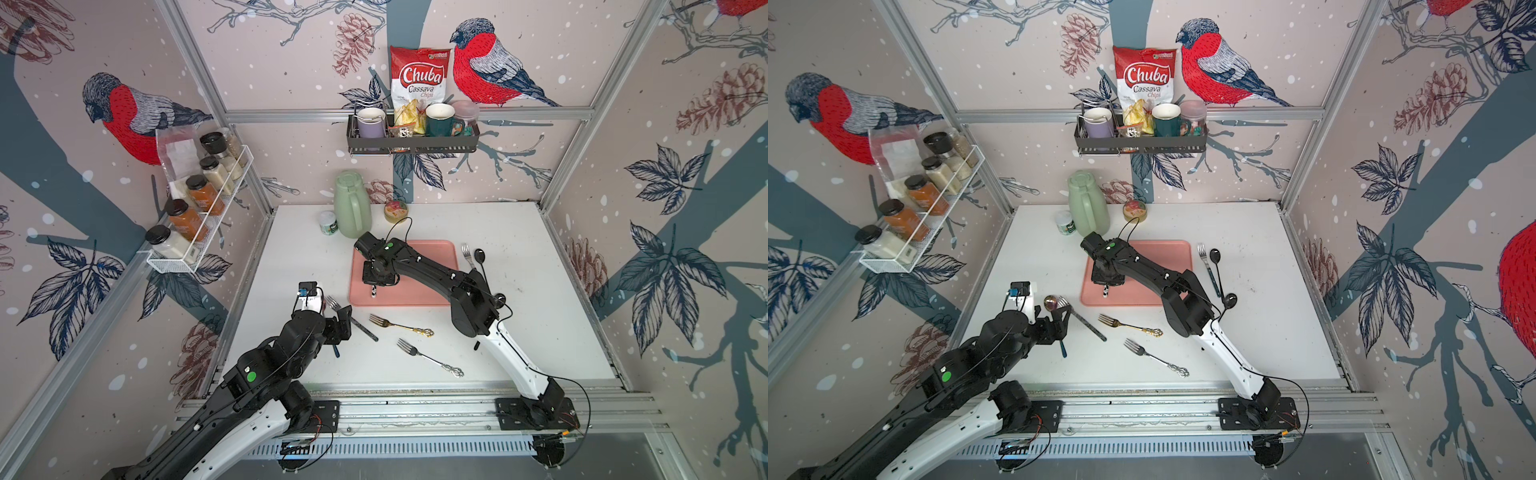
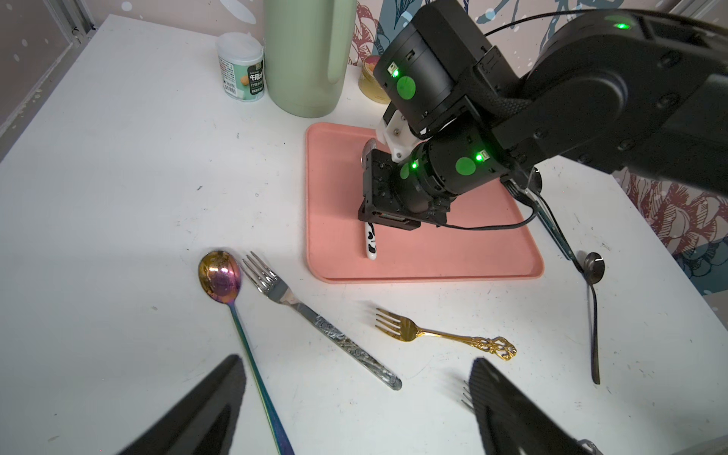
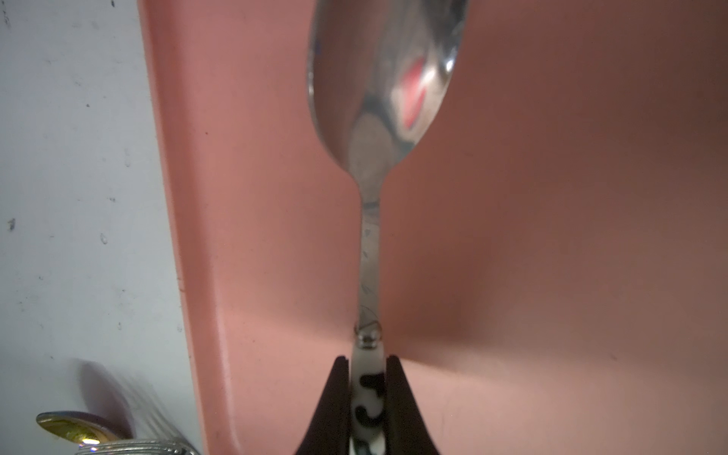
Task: Set the spoon and fork side by side
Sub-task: Place the spoon on the tray.
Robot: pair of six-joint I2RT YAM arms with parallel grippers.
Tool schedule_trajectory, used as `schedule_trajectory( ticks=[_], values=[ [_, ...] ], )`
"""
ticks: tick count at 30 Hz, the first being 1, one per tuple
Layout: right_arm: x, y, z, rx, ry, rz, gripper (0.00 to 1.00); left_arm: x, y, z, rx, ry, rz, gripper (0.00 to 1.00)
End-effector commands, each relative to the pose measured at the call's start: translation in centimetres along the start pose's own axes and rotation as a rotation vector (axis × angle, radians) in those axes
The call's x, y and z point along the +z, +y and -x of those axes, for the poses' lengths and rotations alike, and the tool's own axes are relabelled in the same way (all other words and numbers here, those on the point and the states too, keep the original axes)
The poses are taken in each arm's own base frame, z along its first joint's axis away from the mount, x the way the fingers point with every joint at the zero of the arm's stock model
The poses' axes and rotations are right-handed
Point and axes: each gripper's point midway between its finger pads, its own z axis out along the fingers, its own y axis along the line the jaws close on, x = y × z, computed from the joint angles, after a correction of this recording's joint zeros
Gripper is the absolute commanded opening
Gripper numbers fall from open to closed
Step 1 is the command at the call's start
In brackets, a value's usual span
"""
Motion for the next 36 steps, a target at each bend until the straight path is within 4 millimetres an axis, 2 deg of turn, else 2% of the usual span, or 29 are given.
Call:
schedule_trajectory(
  ticks=[1,5,8,10,15,18,22,27,33,36],
  values=[
    [0.3,0.3,0.0,0.012,0.006,0.017,0.08,0.5,-0.3,0.0,-0.006,0.003,-0.004,0.90],
    [0.8,0.4,-0.5,0.023,0.051,0.055,0.16,0.8,-0.8,-0.1,-0.004,0.008,-0.021,0.90],
    [0.1,0.2,-0.1,0.018,0.045,0.054,0.24,1.0,-1.0,0.1,-0.003,0.000,-0.023,0.90],
    [-1.0,0.4,0.1,0.006,0.034,0.065,0.29,1.3,-1.0,0.3,-0.001,-0.006,-0.013,0.90],
    [-5.1,0.6,1.0,-0.033,-0.016,0.097,0.42,2.5,-2.0,0.8,0.034,0.010,-0.005,0.86],
    [-7.7,0.1,1.3,-0.037,-0.061,0.116,0.45,3.7,-2.7,1.1,0.068,0.025,0.010,0.84],
    [-10.8,-1.6,1.4,-0.016,-0.120,0.142,0.45,5.7,-3.6,1.5,0.119,0.053,0.050,0.81],
    [-13.2,-5.8,1.2,0.050,-0.173,0.151,0.44,9.4,-4.5,1.3,0.181,0.115,0.115,0.80],
    [-14.2,-10.8,0.1,0.121,-0.202,0.155,0.42,15.0,-4.6,-0.3,0.170,0.252,0.159,0.62],
    [-15.3,-12.0,-0.4,0.125,-0.221,0.188,0.40,17.9,-4.0,-1.4,0.144,0.347,0.190,0.53]
  ],
)
